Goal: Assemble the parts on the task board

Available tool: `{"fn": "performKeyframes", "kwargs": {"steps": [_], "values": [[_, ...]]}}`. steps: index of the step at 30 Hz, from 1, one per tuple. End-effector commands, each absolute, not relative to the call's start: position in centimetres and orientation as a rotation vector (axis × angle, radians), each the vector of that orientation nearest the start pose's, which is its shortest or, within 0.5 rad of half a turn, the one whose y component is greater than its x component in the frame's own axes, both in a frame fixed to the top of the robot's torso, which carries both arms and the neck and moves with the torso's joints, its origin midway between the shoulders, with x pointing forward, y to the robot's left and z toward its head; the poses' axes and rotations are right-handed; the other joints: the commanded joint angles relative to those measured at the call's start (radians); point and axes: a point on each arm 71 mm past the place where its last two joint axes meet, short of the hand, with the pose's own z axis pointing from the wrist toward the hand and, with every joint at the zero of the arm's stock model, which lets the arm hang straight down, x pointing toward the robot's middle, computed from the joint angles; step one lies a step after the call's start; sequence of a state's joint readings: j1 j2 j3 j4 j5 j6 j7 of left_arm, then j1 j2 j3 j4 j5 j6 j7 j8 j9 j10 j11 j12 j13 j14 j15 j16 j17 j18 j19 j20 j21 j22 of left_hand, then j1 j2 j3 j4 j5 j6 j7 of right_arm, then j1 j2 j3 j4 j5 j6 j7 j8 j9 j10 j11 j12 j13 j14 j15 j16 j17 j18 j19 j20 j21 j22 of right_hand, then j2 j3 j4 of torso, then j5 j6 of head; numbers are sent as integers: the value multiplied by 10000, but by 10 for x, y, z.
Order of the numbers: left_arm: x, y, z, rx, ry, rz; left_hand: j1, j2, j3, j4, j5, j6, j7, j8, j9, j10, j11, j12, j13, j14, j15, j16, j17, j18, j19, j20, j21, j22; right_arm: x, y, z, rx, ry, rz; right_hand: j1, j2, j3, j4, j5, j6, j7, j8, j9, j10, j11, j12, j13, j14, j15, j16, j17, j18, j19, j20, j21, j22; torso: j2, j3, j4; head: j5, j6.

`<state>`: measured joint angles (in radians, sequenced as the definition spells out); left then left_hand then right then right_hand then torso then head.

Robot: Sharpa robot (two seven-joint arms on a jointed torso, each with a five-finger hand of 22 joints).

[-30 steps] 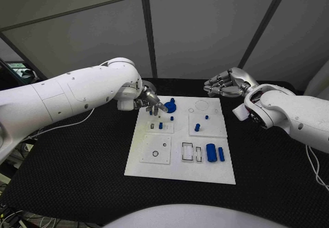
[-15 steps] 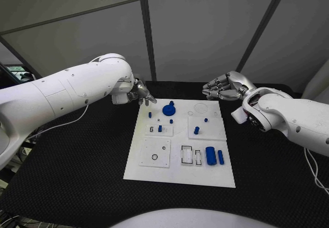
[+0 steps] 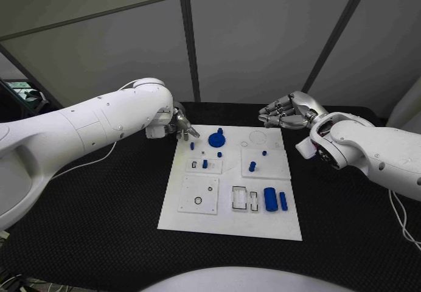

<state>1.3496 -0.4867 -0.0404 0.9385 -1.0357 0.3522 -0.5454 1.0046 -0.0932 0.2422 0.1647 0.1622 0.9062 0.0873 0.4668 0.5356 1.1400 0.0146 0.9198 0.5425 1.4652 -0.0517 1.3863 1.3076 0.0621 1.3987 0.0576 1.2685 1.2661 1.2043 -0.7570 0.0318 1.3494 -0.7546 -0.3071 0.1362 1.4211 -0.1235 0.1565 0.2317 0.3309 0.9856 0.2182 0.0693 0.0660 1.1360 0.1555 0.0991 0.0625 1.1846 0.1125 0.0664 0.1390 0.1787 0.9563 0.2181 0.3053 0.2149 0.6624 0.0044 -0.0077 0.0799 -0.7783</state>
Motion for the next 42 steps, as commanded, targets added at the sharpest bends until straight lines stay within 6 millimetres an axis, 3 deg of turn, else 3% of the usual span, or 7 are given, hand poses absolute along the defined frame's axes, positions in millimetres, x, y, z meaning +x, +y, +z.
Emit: {"fn": "performKeyframes", "kwargs": {"steps": [1, 12, 42], "values": [[588, 209, -185, -2566, 23489, -1887, 153, 68, -72, -3, -10, -76, 13, -62, -35, -59, -13, 43, -15, 461, 15, -19, 809, 182, 51, 1, 24, 22, 527, -207, -165, 4519, 16114, 11067, -30, 69, -46, -33, 34, -28, -10, -30, 9, -77, -16, 9, 5, -69, -19, -31, -10, 29, 63, 2, -26, -9, -1, 1, -19, 5, -26], [584, 207, -198, -2460, 23870, -1804, 201, 101, -106, 13, 2, -79, 17, -83, -63, -45, -10, 56, -19, 479, 18, 30, 856, 151, 115, 5, 135, 138, 527, -205, -165, 4443, 16136, 11072, -30, 69, -46, -33, 34, -28, -10, -30, 9, -77, -16, 9, 5, -69, -19, -31, -10, 29, 63, 2, -26, -9, -19, 3, -6, 4, -64], [579, 201, -200, -2553, 24277, -2298, 767, 411, -227, -23, 48, 287, -107, 58, -100, 69, -114, 90, -95, 536, -58, 137, 942, 115, 217, -41, 287, 328, 528, -203, -166, 4401, 16208, 11067, -12, 91, -43, -56, 37, -27, -12, -25, 11, -80, -18, 19, 5, -64, -23, -26, -22, 32, 78, 3, -47, -26, -18, 4, -8, 29, -102]]}}
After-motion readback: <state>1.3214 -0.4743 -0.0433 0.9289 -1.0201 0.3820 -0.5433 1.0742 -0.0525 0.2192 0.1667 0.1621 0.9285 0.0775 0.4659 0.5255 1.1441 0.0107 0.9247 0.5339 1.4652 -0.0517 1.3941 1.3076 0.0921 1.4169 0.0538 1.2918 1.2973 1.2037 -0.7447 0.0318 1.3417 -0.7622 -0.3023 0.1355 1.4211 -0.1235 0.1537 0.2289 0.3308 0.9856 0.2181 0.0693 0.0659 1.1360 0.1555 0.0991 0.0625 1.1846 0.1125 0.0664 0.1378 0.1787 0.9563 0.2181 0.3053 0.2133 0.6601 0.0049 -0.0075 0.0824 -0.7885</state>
